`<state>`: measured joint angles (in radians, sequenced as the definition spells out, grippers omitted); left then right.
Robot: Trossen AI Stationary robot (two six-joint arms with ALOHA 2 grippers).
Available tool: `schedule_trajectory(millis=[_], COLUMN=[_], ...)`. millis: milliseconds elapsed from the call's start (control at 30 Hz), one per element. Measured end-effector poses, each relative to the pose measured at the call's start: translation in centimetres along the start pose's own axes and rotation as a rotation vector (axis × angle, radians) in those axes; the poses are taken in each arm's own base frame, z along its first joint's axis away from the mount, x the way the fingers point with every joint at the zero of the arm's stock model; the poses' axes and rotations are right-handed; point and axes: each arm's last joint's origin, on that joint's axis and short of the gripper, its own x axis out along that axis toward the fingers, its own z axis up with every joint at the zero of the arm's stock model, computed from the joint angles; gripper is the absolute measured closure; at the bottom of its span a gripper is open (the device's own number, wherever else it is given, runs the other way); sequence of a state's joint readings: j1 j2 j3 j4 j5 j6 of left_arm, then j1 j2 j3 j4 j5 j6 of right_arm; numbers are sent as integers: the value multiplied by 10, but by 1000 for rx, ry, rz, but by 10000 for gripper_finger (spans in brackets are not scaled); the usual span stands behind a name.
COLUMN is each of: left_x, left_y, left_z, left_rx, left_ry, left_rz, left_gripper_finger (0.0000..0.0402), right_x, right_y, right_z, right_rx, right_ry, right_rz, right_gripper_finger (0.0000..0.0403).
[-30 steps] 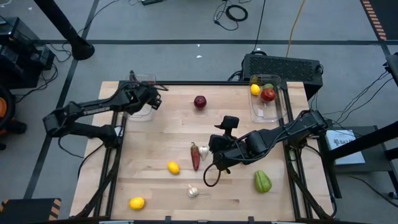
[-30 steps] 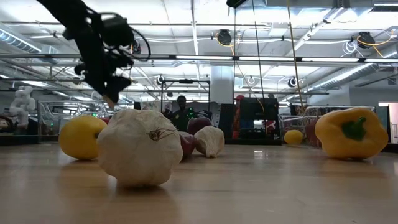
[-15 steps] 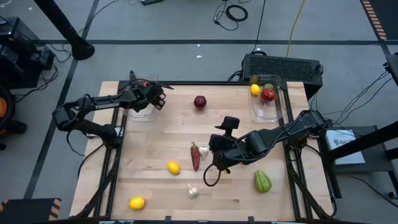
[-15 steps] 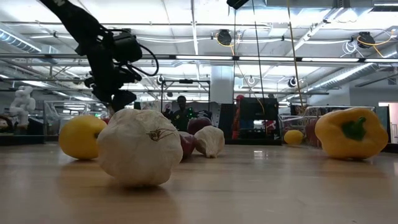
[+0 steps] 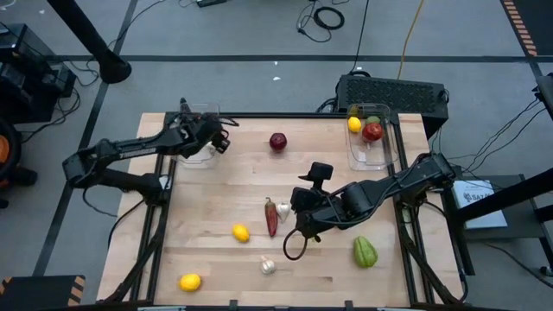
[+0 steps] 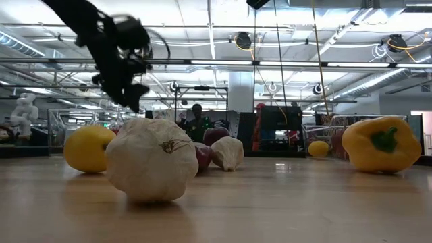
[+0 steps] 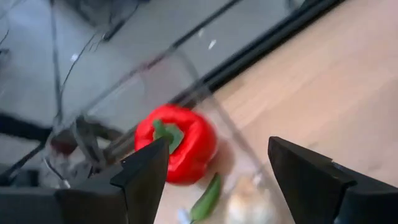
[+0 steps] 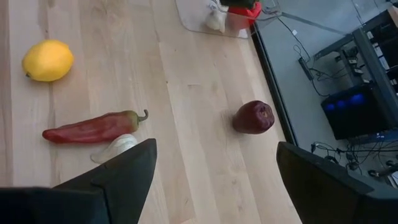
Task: Sort produce into baskets
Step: Put the red chili pepper into the left transparent bin
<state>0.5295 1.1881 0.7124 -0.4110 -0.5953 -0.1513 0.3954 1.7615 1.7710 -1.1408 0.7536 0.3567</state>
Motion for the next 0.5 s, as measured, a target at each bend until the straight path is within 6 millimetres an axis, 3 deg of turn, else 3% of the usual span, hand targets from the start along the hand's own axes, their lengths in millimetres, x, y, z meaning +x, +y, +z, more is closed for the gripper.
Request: schedule_trajectory(millis=[300,500], left_x=[-87,-123], left_y=[-5,-4], left_z=[0,-9], left_rx=[-22,8], left_ry=[-305,-416], left_rz=[-328,-489], left_gripper_finger=[121,120], right_x=[8,35], right_y=[12,35], right_z=[-8,-27], right_rx=[22,-32], right_ry=[41,47], right_rz=[111,208], right_gripper_finger=[81,81])
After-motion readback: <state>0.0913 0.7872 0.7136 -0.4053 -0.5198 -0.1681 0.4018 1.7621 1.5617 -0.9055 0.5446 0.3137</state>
